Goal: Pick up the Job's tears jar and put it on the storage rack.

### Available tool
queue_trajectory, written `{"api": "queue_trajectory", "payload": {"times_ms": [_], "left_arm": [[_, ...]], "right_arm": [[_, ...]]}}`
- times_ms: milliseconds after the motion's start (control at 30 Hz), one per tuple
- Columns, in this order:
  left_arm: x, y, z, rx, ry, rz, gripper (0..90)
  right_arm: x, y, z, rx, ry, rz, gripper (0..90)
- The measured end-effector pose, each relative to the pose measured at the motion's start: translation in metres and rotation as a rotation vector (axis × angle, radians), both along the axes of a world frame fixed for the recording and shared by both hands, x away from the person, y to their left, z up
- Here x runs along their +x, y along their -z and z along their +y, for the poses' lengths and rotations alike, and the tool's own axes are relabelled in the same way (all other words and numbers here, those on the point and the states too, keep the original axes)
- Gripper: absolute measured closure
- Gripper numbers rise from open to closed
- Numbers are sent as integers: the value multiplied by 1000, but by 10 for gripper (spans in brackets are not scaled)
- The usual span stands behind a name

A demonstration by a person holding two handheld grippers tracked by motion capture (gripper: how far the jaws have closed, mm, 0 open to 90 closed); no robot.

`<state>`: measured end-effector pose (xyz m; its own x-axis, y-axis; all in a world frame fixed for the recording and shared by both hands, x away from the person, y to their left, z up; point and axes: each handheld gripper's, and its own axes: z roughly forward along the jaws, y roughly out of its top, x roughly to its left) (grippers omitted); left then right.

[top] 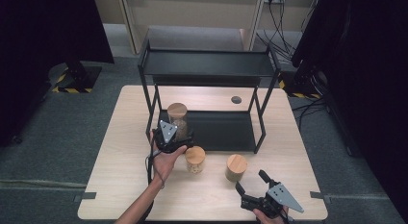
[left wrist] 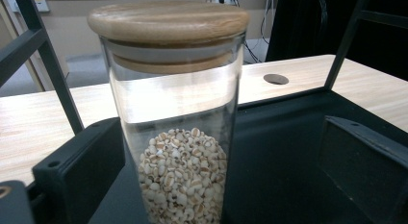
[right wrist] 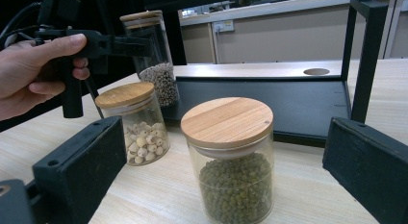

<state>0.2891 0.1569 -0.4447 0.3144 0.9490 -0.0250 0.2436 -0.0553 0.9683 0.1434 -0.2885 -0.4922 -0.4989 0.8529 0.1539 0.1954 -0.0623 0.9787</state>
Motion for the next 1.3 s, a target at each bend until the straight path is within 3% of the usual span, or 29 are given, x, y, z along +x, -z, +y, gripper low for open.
{"api": "queue_trajectory", "payload": {"times_ms": [533,1300], "left_arm": [[-38,-8,21,-16,61,-27,22],[-95,14,54,-55,145,-45,21]], "right_arm": [[0,0,1,2,0,-1,18],[-1,1,2,3,-1,1,18]]}}
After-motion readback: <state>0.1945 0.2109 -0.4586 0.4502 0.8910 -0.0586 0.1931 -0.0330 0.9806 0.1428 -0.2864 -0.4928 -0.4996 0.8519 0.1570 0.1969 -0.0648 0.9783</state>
